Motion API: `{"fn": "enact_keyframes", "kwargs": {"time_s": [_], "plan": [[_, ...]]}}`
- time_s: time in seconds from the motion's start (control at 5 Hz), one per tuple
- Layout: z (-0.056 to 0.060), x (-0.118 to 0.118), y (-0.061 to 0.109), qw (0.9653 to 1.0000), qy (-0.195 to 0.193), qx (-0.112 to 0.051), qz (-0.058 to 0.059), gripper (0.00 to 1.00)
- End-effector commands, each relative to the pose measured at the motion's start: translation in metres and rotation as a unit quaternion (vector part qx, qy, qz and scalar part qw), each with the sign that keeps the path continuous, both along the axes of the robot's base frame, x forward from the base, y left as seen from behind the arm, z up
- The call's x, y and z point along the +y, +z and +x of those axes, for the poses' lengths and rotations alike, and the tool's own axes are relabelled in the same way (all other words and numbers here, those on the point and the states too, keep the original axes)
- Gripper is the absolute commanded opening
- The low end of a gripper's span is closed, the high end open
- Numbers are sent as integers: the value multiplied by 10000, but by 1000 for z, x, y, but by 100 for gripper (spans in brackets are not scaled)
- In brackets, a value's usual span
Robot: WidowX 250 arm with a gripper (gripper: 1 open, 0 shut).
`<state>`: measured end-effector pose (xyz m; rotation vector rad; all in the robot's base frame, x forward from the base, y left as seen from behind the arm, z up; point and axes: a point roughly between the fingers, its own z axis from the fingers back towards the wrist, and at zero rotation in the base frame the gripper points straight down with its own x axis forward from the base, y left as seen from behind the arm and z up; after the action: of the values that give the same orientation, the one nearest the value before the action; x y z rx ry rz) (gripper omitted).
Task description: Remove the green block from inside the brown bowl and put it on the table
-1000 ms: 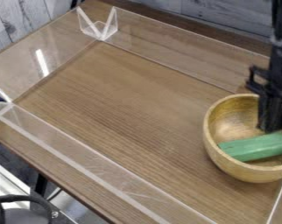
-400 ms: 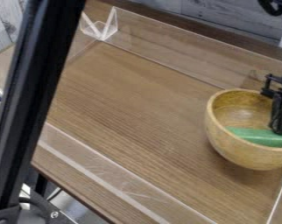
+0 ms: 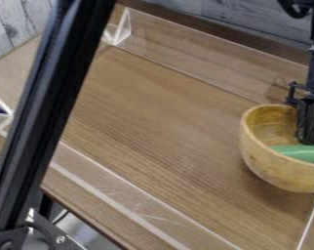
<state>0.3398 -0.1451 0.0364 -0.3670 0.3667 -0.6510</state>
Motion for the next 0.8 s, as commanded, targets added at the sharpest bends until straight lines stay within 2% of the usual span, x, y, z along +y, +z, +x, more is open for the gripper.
{"fn": "enact_keyframes", "kwargs": {"time_s": [0.0,0.4,0.6], "plan": [[1,14,8,9998,120,32,135,0],[0,36,21,9985,364,242,316,0],[-4,42,26,9989,303,90,348,0]]}}
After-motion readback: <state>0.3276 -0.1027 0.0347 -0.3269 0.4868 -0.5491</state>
